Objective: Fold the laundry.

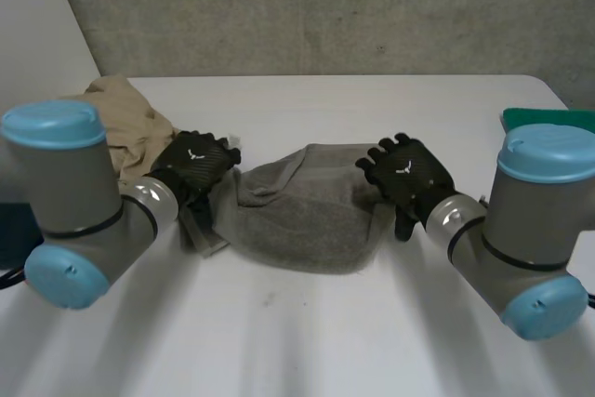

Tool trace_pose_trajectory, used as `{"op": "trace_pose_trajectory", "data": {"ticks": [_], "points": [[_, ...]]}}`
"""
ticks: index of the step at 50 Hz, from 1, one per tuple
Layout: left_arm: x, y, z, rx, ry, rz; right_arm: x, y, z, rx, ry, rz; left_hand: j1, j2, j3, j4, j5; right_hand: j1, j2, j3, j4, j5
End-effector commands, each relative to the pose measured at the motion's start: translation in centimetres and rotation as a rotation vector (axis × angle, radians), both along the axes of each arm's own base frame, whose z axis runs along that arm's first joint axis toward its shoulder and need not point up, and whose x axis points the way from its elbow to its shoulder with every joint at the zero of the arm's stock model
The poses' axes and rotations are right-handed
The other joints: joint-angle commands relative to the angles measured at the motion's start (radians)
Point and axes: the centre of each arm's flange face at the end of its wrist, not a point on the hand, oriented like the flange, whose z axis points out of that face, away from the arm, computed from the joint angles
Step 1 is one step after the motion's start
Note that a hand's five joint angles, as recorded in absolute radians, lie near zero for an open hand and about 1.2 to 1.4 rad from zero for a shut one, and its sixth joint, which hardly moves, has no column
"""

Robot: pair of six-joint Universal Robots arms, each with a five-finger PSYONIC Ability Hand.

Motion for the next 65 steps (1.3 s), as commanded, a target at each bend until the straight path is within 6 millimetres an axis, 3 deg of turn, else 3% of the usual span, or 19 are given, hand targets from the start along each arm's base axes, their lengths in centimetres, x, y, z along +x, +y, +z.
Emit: {"op": "trace_pose_trajectory", "data": {"ticks": [1,6,14,22,30,37,38,41,44,46,48,51,53,54,57,58,61,63,65], "points": [[0.5,4.0,2.8,-0.117,0.105,-0.014,0.4,-2.0,1.1,-0.186,0.156,0.047,0.086,0.102,0.096,0.104,0.118,-0.050,-0.036,-0.034,-0.035,-0.047],[1.6,5.9,1.7,-0.115,0.094,0.018,0.4,-4.5,0.1,-0.207,0.185,0.080,0.209,0.225,0.219,0.228,0.241,-0.034,-0.021,-0.018,-0.019,-0.031],[3.0,7.5,-2.0,-0.015,0.033,0.076,0.1,-8.2,-2.0,-0.189,0.135,0.155,0.365,0.381,0.375,0.383,0.397,0.143,0.156,0.159,0.157,0.146],[2.8,6.3,-3.6,-0.008,0.030,0.086,0.7,-9.8,-5.2,-0.110,0.115,0.209,0.171,0.187,0.181,0.190,0.203,0.184,0.197,0.200,0.198,0.187],[1.9,4.4,-4.8,-0.030,0.029,0.079,1.2,-10.5,-6.0,-0.071,0.088,0.225,0.012,0.029,0.022,0.031,0.045,0.295,0.308,0.311,0.309,0.298],[1.0,2.5,-6.2,-0.030,0.023,0.080,1.7,-10.3,-6.5,-0.010,0.013,0.248,0.027,0.043,0.037,0.046,0.059,0.785,0.798,0.801,0.799,0.788],[0.9,2.3,-6.3,-0.032,0.023,0.080,1.9,-10.3,-6.2,-0.009,0.002,0.249,0.042,0.058,0.052,0.060,0.074,1.168,1.181,1.184,1.182,1.171],[0.5,1.6,-6.1,-0.054,0.034,0.079,2.2,-10.2,-5.4,-0.004,-0.028,0.239,0.358,0.374,0.368,0.376,0.390,1.172,1.185,1.188,1.186,1.175],[0.0,0.8,-5.2,-0.105,0.061,0.071,1.9,-10.5,-4.0,0.000,-0.074,0.216,0.836,0.852,0.846,0.855,0.868,1.172,1.185,1.188,1.186,1.175],[-0.4,0.1,-4.3,-0.153,0.086,0.069,1.5,-10.8,-1.2,-0.014,-0.133,0.190,1.071,1.087,1.081,1.089,1.103,1.172,1.185,1.188,1.186,1.175],[-0.5,-0.4,-3.7,-0.178,0.098,0.072,1.1,-10.8,1.2,-0.025,-0.189,0.157,1.072,1.088,1.082,1.090,1.104,1.172,1.185,1.188,1.186,1.175],[-0.9,-0.8,-2.3,-0.212,0.124,0.069,0.1,-11.1,3.2,-0.036,-0.229,0.096,1.072,1.088,1.082,1.090,1.104,1.172,1.185,1.188,1.186,1.175],[-0.9,-0.8,-0.8,-0.246,0.142,0.068,-1.7,-11.8,4.7,-0.047,-0.252,0.017,1.072,1.088,1.082,1.090,1.104,1.172,1.185,1.188,1.186,1.175],[-0.7,-0.7,1.8,-0.303,0.174,0.071,-2.3,-11.9,5.3,-0.059,-0.257,-0.004,1.072,1.088,1.082,1.090,1.104,1.172,1.185,1.188,1.186,1.175],[-0.5,0.0,5.3,-0.378,0.223,0.066,-3.8,-11.5,7.9,-0.108,-0.263,-0.055,1.072,1.088,1.082,1.090,1.104,1.172,1.185,1.188,1.186,1.175],[-0.4,0.6,7.5,-0.420,0.257,0.063,-4.1,-11.3,8.9,-0.127,-0.267,-0.062,1.072,1.088,1.082,1.090,1.104,1.172,1.185,1.188,1.186,1.175],[-0.1,1.3,10.2,-0.464,0.311,0.054,-4.8,-10.0,11.7,-0.177,-0.278,-0.075,1.072,1.088,1.082,1.090,1.104,1.172,1.185,1.188,1.186,1.175],[0.4,2.3,13.1,-0.506,0.365,0.045,-5.2,-9.2,13.4,-0.202,-0.284,-0.080,1.072,1.088,1.082,1.090,1.104,1.172,1.185,1.188,1.186,1.175],[0.9,3.2,15.7,-0.526,0.401,0.030,-5.7,-7.6,16.4,-0.244,-0.294,-0.081,1.072,1.088,1.082,1.090,1.104,1.172,1.185,1.188,1.186,1.175]]}}
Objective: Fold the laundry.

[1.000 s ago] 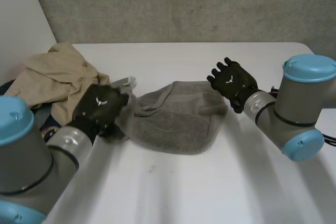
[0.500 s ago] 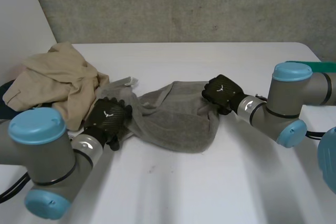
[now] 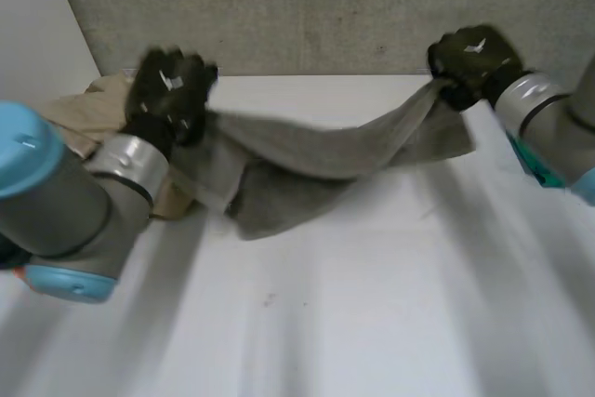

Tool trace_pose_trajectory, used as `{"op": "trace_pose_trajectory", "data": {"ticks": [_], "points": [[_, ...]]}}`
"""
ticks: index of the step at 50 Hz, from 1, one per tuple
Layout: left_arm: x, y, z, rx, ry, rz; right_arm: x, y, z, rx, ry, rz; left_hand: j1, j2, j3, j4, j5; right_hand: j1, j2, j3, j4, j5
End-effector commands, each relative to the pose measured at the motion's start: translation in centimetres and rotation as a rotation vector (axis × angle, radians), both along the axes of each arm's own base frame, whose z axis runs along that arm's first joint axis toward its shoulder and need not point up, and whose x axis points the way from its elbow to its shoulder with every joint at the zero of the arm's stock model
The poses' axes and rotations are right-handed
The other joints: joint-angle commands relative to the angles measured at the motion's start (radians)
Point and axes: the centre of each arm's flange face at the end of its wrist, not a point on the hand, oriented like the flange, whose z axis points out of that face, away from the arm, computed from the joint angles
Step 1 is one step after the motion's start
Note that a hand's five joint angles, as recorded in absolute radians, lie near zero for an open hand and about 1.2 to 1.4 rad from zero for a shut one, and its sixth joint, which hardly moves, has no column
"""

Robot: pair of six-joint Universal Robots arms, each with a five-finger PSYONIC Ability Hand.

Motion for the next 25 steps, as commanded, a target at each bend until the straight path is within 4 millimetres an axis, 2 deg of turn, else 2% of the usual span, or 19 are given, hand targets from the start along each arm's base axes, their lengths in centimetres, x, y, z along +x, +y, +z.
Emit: {"op": "trace_pose_trajectory", "data": {"ticks": [1,3,6,9,10,13,14,16,19,20,23,25], "points": [[1.4,2.9,8.1,-0.106,0.118,-0.046,-1.7,3.8,7.3,-0.111,-0.017,-0.031,0.235,0.203,0.207,0.199,0.256,0.262,0.217,0.211,0.201,0.241],[1.5,3.4,8.8,-0.092,0.116,-0.064,-2.3,5.5,9.5,-0.128,-0.018,-0.038,0.235,0.203,0.207,0.199,0.256,0.262,0.217,0.211,0.201,0.241],[1.4,3.9,8.8,-0.033,0.095,-0.099,-2.7,7.7,11.2,-0.116,-0.014,-0.031,0.235,0.203,0.207,0.199,0.256,0.262,0.217,0.211,0.201,0.241],[1.4,3.5,7.8,0.032,0.065,-0.109,-2.9,8.3,10.9,-0.075,-0.004,-0.031,0.235,0.203,0.207,0.199,0.256,0.262,0.217,0.211,0.201,0.241],[1.5,3.1,7.1,0.058,0.056,-0.103,-2.9,8.2,10.2,-0.047,0.008,-0.035,0.235,0.203,0.207,0.199,0.256,0.262,0.217,0.211,0.201,0.241],[1.3,0.8,3.3,0.163,0.020,-0.072,-2.8,7.6,8.7,-0.008,0.038,-0.041,0.235,0.203,0.207,0.199,0.256,0.262,0.217,0.211,0.201,0.241],[1.3,0.3,2.5,0.185,0.013,-0.066,-2.7,7.0,7.3,0.022,0.070,-0.047,0.235,0.203,0.207,0.199,0.256,0.262,0.217,0.211,0.201,0.241],[1.0,-1.0,0.5,0.233,-0.005,-0.055,-2.7,6.1,5.9,0.047,0.103,-0.061,0.235,0.203,0.207,0.199,0.256,0.262,0.217,0.211,0.201,0.241],[0.5,-2.4,-0.8,0.253,-0.017,-0.056,-2.7,4.5,3.6,0.075,0.157,-0.098,0.235,0.203,0.207,0.199,0.256,0.262,0.217,0.211,0.201,0.241],[0.0,-3.5,-1.6,0.258,-0.021,-0.059,-2.6,4.1,3.1,0.080,0.167,-0.104,0.235,0.203,0.207,0.199,0.256,0.262,0.217,0.211,0.201,0.241],[-0.9,-5.5,-1.5,0.230,-0.001,-0.071,-2.5,1.8,2.8,0.034,0.172,-0.169,0.235,0.203,0.207,0.199,0.256,0.262,0.217,0.211,0.201,0.241],[-2.1,-7.5,0.2,0.127,0.039,-0.085,-2.5,0.4,3.4,-0.031,0.153,-0.213,0.235,0.203,0.207,0.199,0.256,0.262,0.217,0.211,0.201,0.241]]}}
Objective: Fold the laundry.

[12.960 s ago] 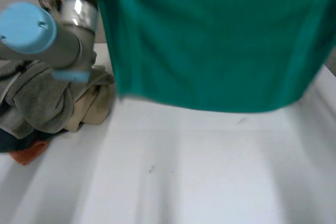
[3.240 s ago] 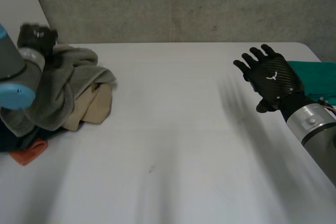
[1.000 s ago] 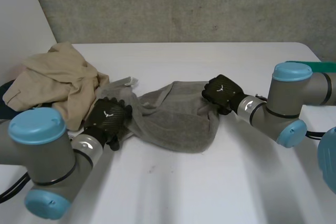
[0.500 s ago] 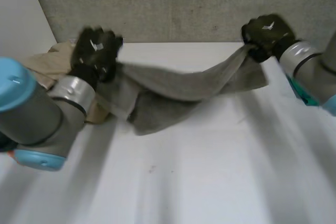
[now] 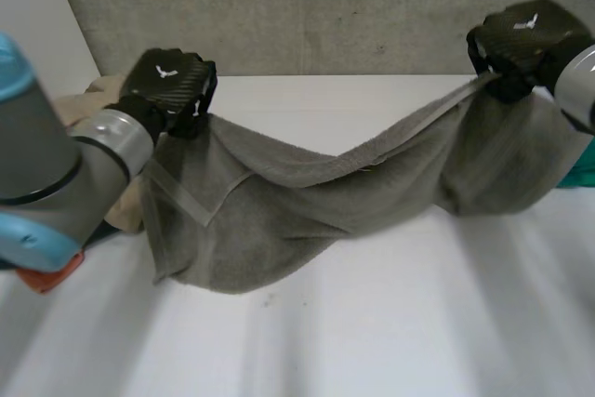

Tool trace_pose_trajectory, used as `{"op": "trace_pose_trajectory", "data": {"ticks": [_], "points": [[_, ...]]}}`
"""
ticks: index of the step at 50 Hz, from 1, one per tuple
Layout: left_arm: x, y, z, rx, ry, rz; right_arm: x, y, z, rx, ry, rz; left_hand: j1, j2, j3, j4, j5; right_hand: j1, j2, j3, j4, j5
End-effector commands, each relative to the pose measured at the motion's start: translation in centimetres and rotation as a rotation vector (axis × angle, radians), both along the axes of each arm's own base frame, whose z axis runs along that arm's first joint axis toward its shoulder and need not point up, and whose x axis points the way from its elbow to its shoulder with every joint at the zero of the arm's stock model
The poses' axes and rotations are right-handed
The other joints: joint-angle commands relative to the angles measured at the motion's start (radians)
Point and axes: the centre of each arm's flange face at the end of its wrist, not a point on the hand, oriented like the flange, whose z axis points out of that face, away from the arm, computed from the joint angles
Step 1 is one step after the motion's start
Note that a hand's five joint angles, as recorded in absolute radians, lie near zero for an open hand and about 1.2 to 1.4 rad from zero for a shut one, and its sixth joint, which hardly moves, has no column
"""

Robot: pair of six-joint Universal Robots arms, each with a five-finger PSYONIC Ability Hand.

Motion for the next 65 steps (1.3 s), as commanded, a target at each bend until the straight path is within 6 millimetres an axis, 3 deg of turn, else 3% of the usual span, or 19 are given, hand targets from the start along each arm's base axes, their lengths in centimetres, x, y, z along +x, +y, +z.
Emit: {"op": "trace_pose_trajectory", "data": {"ticks": [1,3,6,10,14,18,21,23,30,34,36,40,42,43,44,45,50,55,65], "points": [[-2.7,-5.7,1.7,-0.163,0.079,-0.016,0.0,-5.6,0.0,-0.187,-0.005,-0.154,0.235,0.199,0.203,0.195,0.256,0.262,0.217,0.209,0.199,0.241],[-3.2,-6.9,5.7,-0.309,0.190,-0.019,-0.1,-6.4,1.7,-0.299,-0.048,-0.191,0.235,0.199,0.203,0.195,0.256,0.262,0.217,0.209,0.199,0.241],[-3.1,-7.6,8.9,-0.403,0.343,-0.042,-0.3,-7.4,4.5,-0.506,-0.156,-0.220,0.235,0.199,0.203,0.195,0.256,0.262,0.217,0.209,0.199,0.241],[-2.7,-6.8,14.3,-0.531,0.604,-0.143,-0.1,-6.5,7.6,-0.701,-0.261,-0.175,0.235,0.199,0.203,0.195,0.256,0.262,0.217,0.209,0.199,0.241],[-2.0,-5.1,15.7,-0.517,0.628,-0.156,0.0,-4.4,9.1,-0.763,-0.265,-0.094,0.235,0.199,0.203,0.195,0.256,0.262,0.217,0.209,0.199,0.241],[-1.6,-4.1,13.8,-0.399,0.582,-0.130,0.1,-3.0,7.8,-0.699,-0.234,-0.038,0.235,0.199,0.203,0.195,0.256,0.262,0.217,0.209,0.199,0.241],[-1.3,-3.7,11.7,-0.295,0.543,-0.104,0.0,-2.0,5.4,-0.574,-0.197,-0.026,0.235,0.199,0.203,0.195,0.256,0.262,0.217,0.209,0.199,0.241],[-0.7,-3.6,8.8,-0.182,0.485,-0.059,0.0,-1.5,3.9,-0.496,-0.174,-0.019,0.235,0.199,0.203,0.195,0.256,0.262,0.217,0.209,0.199,0.241],[0.7,-2.0,-0.6,0.072,0.208,0.039,0.2,1.6,-4.6,-0.109,-0.066,0.063,0.235,0.199,0.203,0.195,0.256,0.262,0.217,0.209,0.199,0.241],[0.7,-2.0,-6.0,0.146,0.031,0.052,0.2,3.6,-10.7,0.076,0.029,0.088,0.235,0.199,0.203,0.195,0.256,0.262,0.217,0.209,0.199,0.241],[0.6,-2.3,-9.0,0.176,-0.067,0.060,0.2,3.8,-12.9,0.125,0.061,0.093,0.235,0.199,0.203,0.195,0.256,0.262,0.217,0.209,0.199,0.241],[0.2,-3.2,-12.0,0.192,-0.151,0.098,0.1,3.2,-16.1,0.188,0.103,0.066,0.235,0.199,0.203,0.195,0.256,0.262,0.217,0.209,0.199,0.241],[-0.2,-3.4,-12.5,0.190,-0.156,0.106,-0.1,3.0,-16.7,0.190,0.114,0.023,0.204,0.167,0.171,0.163,0.224,0.262,0.217,0.209,0.199,0.241],[-0.2,-3.6,-12.7,0.188,-0.157,0.111,-0.1,3.0,-16.8,0.187,0.116,0.009,-0.009,-0.045,-0.041,-0.049,0.012,0.262,0.217,0.209,0.199,0.241],[-0.4,-3.8,-12.7,0.184,-0.156,0.115,-0.1,3.0,-16.8,0.182,0.120,-0.003,-0.415,-0.452,-0.447,-0.455,-0.394,0.262,0.217,0.209,0.199,0.241],[-0.4,-3.7,-12.6,0.181,-0.155,0.114,0.0,3.0,-16.8,0.176,0.121,-0.011,-0.509,-0.546,-0.542,-0.550,-0.488,0.262,0.217,0.209,0.199,0.241],[-0.4,-2.9,-9.9,0.138,-0.134,0.108,-0.4,2.9,-16.8,0.153,0.128,-0.058,-0.507,-0.544,-0.540,-0.548,-0.486,0.262,0.217,0.209,0.199,0.241],[0.9,0.3,-8.0,0.133,-0.145,0.105,-0.5,2.9,-16.8,0.155,0.127,-0.063,-0.428,-0.465,-0.461,-0.469,-0.407,0.262,0.217,0.209,0.199,0.241],[3.6,6.2,-9.3,0.237,-0.196,0.110,-0.4,3.3,-17.0,0.164,0.132,-0.061,-0.302,-0.338,-0.334,-0.342,-0.281,0.262,0.217,0.209,0.199,0.241]]}}
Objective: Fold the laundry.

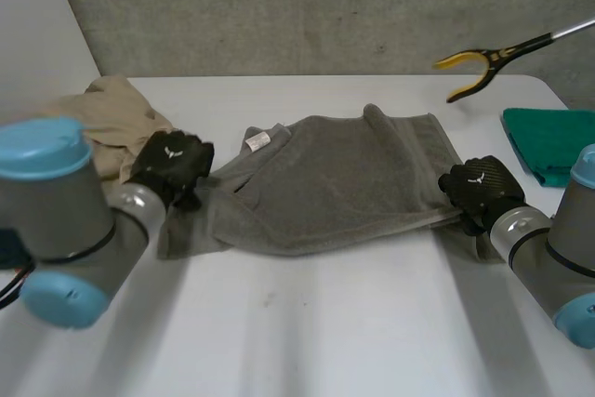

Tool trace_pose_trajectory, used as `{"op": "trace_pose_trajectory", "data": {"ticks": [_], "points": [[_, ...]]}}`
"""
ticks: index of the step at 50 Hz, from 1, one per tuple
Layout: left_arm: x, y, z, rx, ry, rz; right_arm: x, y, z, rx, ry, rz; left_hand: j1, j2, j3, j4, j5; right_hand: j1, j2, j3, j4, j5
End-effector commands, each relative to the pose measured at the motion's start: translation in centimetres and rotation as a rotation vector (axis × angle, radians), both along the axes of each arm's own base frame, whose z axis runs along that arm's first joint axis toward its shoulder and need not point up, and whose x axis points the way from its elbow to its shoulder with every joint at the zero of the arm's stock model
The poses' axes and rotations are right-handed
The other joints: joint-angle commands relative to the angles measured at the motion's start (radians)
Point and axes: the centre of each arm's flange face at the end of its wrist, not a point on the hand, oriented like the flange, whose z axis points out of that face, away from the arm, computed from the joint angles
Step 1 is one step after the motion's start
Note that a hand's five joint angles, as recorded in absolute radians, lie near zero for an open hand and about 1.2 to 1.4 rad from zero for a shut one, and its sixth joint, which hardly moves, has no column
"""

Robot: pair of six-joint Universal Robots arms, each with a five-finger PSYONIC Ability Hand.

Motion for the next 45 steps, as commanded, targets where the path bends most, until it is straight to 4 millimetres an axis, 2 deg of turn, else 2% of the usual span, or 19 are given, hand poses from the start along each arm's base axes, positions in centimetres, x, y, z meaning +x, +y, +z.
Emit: {"op": "trace_pose_trajectory", "data": {"ticks": [1,3,7,10,16,28,30,32,33,36,37,41,45], "points": [[2.1,4.2,-1.7,0.096,-0.039,0.010,0.1,0.3,-0.2,0.009,0.002,0.006,0.116,0.124,0.124,0.122,0.125,0.262,0.217,0.204,0.196,0.233],[2.5,4.6,-2.5,0.125,-0.050,0.016,0.1,0.3,-0.1,0.007,0.001,0.006,0.098,0.107,0.107,0.105,0.108,0.262,0.217,0.204,0.196,0.233],[2.8,4.3,-3.3,0.134,-0.052,0.025,0.2,0.4,-0.2,0.010,0.002,0.008,0.007,0.016,0.016,0.014,0.017,0.262,0.217,0.204,0.196,0.233],[2.5,3.5,-4.7,0.137,-0.049,0.021,0.2,0.4,-0.2,0.012,0.003,0.010,-0.066,-0.058,-0.057,-0.060,-0.057,0.262,0.217,0.204,0.196,0.233],[1.9,1.7,-5.7,0.105,-0.033,0.001,0.1,0.7,-0.5,0.022,0.005,0.010,-0.067,-0.058,-0.058,-0.060,-0.057,0.262,0.217,0.204,0.196,0.233],[1.3,-0.9,-7.7,0.045,-0.201,-0.029,0.1,0.8,-0.6,0.030,0.007,0.011,-0.037,-0.028,-0.028,-0.030,-0.028,0.262,0.217,0.204,0.196,0.233],[1.6,-1.2,-7.8,0.037,-0.221,-0.025,0.1,0.8,-0.6,0.030,0.007,0.011,0.112,0.120,0.121,0.118,0.121,0.262,0.217,0.204,0.196,0.233],[1.6,-1.3,-7.7,0.028,-0.218,-0.028,0.1,0.8,-0.6,0.030,0.007,0.009,0.393,0.402,0.402,0.400,0.403,0.262,0.217,0.204,0.196,0.233],[1.6,-1.5,-7.4,0.013,-0.212,-0.023,0.1,0.8,-0.6,0.030,0.007,0.008,0.636,0.644,0.645,0.642,0.645,0.262,0.217,0.204,0.196,0.233],[1.7,-1.8,-6.4,-0.017,-0.200,-0.011,0.0,0.8,-0.6,0.028,0.007,0.007,0.655,0.664,0.664,0.662,0.665,0.262,0.217,0.204,0.196,0.233],[1.7,-1.9,-4.8,-0.061,-0.183,-0.004,0.0,0.8,-0.6,0.028,0.007,0.005,0.655,0.664,0.664,0.662,0.665,0.262,0.217,0.204,0.196,0.233],[1.5,-1.6,-1.3,-0.150,-0.122,0.001,0.0,0.8,-0.4,0.022,0.006,0.004,0.655,0.664,0.664,0.662,0.665,0.262,0.217,0.204,0.196,0.233],[1.4,-1.5,0.4,-0.165,-0.048,0.011,0.0,0.8,0.2,0.008,0.004,0.002,0.655,0.664,0.664,0.662,0.665,0.262,0.217,0.204,0.196,0.233]]}}
